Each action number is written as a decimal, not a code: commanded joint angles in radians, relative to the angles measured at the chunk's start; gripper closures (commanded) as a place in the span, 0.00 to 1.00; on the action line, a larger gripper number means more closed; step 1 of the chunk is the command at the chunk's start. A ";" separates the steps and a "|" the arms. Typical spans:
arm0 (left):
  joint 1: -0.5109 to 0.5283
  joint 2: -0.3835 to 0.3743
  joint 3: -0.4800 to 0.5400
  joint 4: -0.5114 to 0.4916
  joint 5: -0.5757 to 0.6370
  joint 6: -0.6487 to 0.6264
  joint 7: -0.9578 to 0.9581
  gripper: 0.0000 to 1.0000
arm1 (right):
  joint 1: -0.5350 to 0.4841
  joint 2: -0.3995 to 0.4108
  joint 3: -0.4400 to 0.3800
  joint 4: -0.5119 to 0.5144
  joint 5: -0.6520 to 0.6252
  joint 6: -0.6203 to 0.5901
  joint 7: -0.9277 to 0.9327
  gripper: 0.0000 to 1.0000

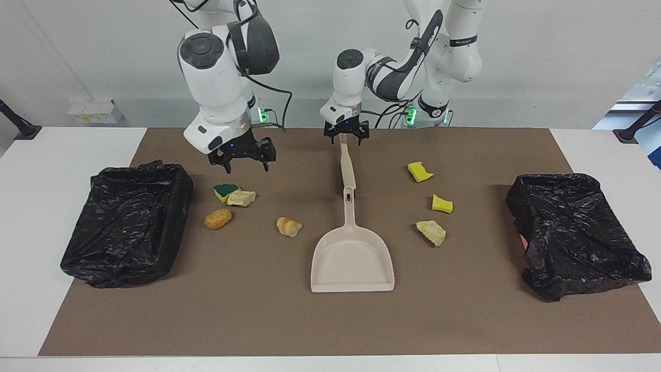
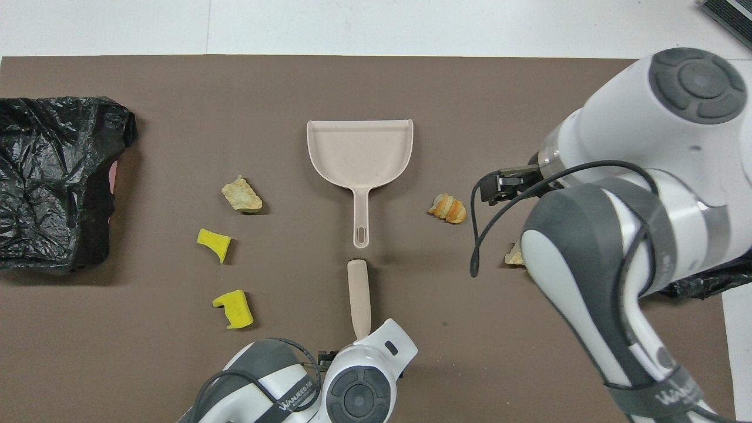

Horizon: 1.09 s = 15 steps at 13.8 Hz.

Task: Sweep and dump trash in bin

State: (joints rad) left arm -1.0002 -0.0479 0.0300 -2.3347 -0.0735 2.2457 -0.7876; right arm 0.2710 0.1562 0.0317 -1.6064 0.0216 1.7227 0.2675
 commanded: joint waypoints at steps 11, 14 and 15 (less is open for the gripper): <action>-0.021 -0.030 0.014 -0.054 -0.118 0.009 0.007 0.41 | 0.204 0.183 -0.003 -0.027 0.055 0.316 0.278 0.00; -0.021 -0.029 0.016 -0.052 -0.118 0.008 0.001 0.73 | 0.231 0.215 -0.001 -0.064 0.060 0.388 0.334 0.00; -0.020 -0.029 0.016 -0.049 -0.118 0.000 -0.002 0.89 | 0.232 0.218 -0.001 -0.087 0.090 0.402 0.335 0.00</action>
State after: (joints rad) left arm -1.0015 -0.0494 0.0304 -2.3567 -0.1766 2.2445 -0.7866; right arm 0.4984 0.3730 0.0322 -1.6495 0.0684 2.0775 0.5806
